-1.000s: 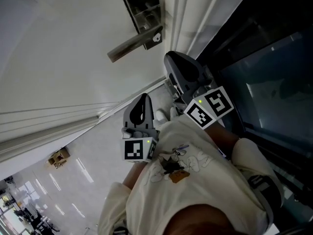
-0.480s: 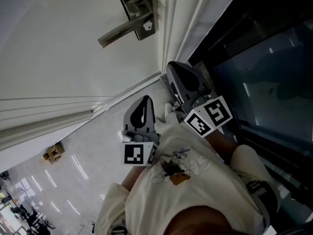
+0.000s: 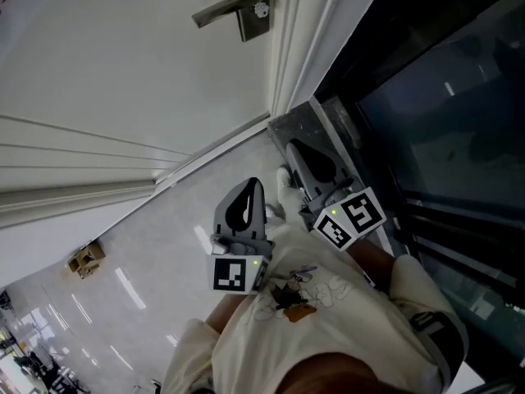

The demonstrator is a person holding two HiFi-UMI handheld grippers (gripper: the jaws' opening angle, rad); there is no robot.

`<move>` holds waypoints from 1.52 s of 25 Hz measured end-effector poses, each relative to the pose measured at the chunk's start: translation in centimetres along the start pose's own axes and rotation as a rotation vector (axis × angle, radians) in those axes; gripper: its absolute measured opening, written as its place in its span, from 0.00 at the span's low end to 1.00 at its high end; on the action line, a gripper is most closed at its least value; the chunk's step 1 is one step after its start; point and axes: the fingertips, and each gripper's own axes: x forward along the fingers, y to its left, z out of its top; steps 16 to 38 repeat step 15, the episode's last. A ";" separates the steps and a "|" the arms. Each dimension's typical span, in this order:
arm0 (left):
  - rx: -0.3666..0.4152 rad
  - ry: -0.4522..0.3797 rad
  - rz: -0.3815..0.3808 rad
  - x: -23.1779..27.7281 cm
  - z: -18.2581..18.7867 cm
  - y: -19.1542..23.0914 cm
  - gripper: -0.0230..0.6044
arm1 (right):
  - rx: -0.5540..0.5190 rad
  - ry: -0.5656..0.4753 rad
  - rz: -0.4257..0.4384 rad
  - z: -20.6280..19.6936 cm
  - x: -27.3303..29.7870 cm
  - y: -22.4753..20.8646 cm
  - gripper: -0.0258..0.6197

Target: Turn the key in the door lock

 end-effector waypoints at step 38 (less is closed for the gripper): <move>-0.007 0.010 0.016 -3.8 -1.1 -4.2 0.05 | 0.017 0.050 0.054 -1.9 -5.8 2.6 0.05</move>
